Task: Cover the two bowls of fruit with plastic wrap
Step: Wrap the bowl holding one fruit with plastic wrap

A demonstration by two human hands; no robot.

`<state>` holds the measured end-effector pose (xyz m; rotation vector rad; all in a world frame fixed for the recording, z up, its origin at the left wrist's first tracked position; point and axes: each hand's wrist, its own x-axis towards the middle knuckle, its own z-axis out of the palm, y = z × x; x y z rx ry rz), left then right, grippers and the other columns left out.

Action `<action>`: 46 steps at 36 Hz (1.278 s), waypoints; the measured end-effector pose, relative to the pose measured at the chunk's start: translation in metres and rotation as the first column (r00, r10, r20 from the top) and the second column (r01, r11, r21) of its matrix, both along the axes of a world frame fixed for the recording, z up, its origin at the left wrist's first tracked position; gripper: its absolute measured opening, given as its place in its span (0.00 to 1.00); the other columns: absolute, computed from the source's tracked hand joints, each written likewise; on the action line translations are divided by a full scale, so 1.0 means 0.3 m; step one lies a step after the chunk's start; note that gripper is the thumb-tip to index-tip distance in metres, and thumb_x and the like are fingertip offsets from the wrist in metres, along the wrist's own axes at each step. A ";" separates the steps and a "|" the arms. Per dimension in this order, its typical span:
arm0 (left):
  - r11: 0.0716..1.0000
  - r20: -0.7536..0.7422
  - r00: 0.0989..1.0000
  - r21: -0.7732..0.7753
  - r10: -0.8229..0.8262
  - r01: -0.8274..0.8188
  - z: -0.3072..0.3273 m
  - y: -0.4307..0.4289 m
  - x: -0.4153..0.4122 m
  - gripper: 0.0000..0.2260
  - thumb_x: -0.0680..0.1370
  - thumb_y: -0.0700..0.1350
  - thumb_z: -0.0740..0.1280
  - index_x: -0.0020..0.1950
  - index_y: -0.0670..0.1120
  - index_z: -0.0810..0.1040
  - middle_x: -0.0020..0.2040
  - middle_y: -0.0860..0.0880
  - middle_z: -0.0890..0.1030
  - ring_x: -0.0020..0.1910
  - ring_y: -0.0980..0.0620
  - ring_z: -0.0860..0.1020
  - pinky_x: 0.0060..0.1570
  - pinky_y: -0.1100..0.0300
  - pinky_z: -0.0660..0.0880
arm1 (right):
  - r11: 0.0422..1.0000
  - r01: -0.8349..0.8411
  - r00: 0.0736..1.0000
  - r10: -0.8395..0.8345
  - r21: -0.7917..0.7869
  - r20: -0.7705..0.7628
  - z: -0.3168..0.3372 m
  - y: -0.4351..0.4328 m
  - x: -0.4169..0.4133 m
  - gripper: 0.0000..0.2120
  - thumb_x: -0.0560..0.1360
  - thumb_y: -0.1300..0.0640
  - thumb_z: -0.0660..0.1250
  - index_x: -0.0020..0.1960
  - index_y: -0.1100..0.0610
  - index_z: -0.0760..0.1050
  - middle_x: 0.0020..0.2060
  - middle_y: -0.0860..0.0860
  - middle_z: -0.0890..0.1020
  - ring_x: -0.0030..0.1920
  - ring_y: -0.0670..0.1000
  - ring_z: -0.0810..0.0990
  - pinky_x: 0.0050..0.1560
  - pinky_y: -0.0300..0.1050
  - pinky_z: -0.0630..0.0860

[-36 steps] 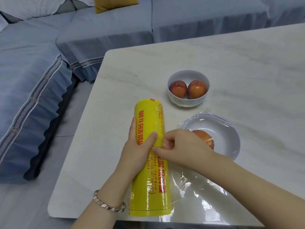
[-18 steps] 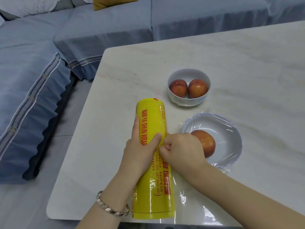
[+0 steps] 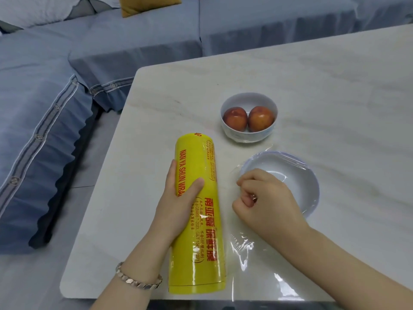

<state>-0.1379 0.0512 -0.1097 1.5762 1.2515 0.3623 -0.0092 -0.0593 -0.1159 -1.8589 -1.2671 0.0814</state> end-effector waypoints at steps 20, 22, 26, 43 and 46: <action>0.999 0.025 0.999 -0.024 0.022 -0.021 -0.003 -0.008 0.001 0.32 0.76 0.56 0.63 0.74 0.64 0.48 0.68 0.55 0.68 0.55 0.53 0.74 0.38 0.66 0.69 | 0.946 -0.203 0.976 0.176 -0.254 -0.125 0.049 -0.043 0.025 0.24 0.64 0.53 0.49 0.42 0.52 0.83 0.37 0.41 0.80 0.47 0.49 0.76 0.53 0.54 0.73; 0.999 0.024 0.999 -0.026 0.029 -0.028 -0.003 -0.007 0.001 0.32 0.76 0.56 0.63 0.74 0.64 0.48 0.66 0.56 0.69 0.54 0.53 0.74 0.37 0.66 0.69 | 0.946 -0.252 0.963 0.226 -0.205 -0.145 0.051 -0.044 0.035 0.20 0.63 0.54 0.49 0.35 0.48 0.81 0.34 0.34 0.73 0.45 0.42 0.72 0.53 0.50 0.71; 0.999 0.031 0.999 -0.035 0.040 -0.039 -0.002 -0.003 -0.003 0.32 0.76 0.56 0.64 0.74 0.65 0.49 0.62 0.58 0.69 0.55 0.52 0.75 0.40 0.64 0.71 | 0.917 -0.374 0.920 0.347 -0.141 -0.183 0.043 -0.054 0.038 0.13 0.60 0.57 0.51 0.29 0.51 0.74 0.32 0.37 0.76 0.42 0.36 0.71 0.54 0.31 0.64; 0.997 0.063 0.996 0.040 0.066 -0.068 0.048 0.024 0.009 0.32 0.76 0.53 0.66 0.75 0.60 0.53 0.70 0.53 0.68 0.57 0.54 0.73 0.53 0.57 0.70 | 0.705 -0.462 0.884 0.419 -0.538 -0.208 0.141 0.010 -0.056 0.27 0.69 0.38 0.65 0.63 0.50 0.64 0.40 0.43 0.70 0.43 0.44 0.71 0.43 0.37 0.70; 0.991 0.044 0.996 0.100 0.082 -0.086 0.068 0.056 0.010 0.32 0.76 0.54 0.65 0.75 0.61 0.51 0.71 0.54 0.68 0.56 0.55 0.71 0.54 0.58 0.69 | 0.698 -0.480 0.876 0.359 -0.531 -0.321 0.136 0.041 -0.057 0.28 0.67 0.37 0.68 0.60 0.50 0.64 0.34 0.41 0.66 0.35 0.41 0.68 0.33 0.34 0.62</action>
